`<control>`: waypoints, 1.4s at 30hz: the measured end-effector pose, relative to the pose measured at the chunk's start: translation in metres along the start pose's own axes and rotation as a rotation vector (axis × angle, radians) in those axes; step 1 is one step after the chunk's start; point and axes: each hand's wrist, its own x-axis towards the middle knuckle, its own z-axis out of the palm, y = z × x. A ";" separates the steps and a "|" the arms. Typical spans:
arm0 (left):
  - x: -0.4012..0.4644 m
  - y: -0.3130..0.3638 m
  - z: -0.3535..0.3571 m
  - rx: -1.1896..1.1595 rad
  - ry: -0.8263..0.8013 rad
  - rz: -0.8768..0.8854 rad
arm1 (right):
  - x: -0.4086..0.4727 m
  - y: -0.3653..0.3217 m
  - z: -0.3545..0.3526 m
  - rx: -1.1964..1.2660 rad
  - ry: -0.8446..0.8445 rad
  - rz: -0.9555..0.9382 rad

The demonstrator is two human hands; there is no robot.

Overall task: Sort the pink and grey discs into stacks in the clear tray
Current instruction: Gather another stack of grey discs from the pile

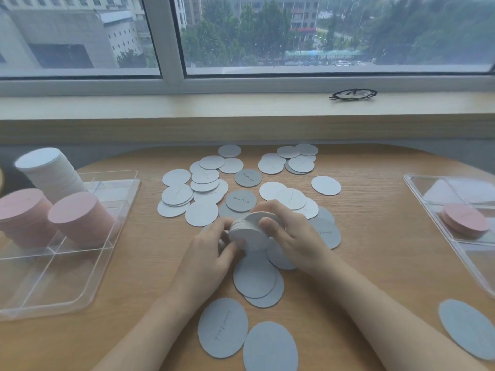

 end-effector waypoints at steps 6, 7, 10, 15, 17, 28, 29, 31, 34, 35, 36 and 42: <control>-0.001 0.005 0.000 0.023 -0.018 0.045 | 0.001 0.003 0.012 -0.342 -0.155 -0.100; -0.001 0.006 0.000 0.025 -0.018 0.054 | 0.002 0.004 0.011 -0.373 -0.129 -0.107; -0.001 0.006 0.000 0.022 -0.019 0.067 | 0.003 0.008 0.008 -0.417 -0.065 -0.168; -0.001 0.002 0.001 0.071 -0.032 0.068 | 0.002 0.005 0.014 -0.395 -0.207 -0.153; 0.000 0.002 0.001 0.061 -0.043 0.075 | 0.003 0.006 0.012 -0.359 -0.211 -0.155; 0.000 0.003 -0.001 -0.022 -0.056 0.017 | 0.017 0.046 -0.022 -0.623 0.048 -0.002; 0.000 0.003 -0.001 -0.026 -0.059 0.013 | 0.018 0.046 -0.022 -0.639 0.047 -0.007; 0.001 0.002 -0.001 -0.034 -0.064 0.008 | 0.019 0.043 -0.021 -0.661 0.051 -0.019; 0.000 0.001 -0.001 -0.035 -0.062 0.004 | 0.021 0.039 -0.023 -0.732 0.020 -0.012; 0.000 0.001 -0.001 -0.033 -0.061 0.002 | 0.021 0.038 -0.024 -0.781 0.011 -0.026; 0.000 0.001 0.000 -0.032 -0.060 0.000 | 0.022 0.037 -0.023 -0.828 0.020 -0.061; 0.000 0.002 -0.001 -0.022 -0.055 -0.008 | 0.020 0.036 -0.020 -0.884 0.259 -0.166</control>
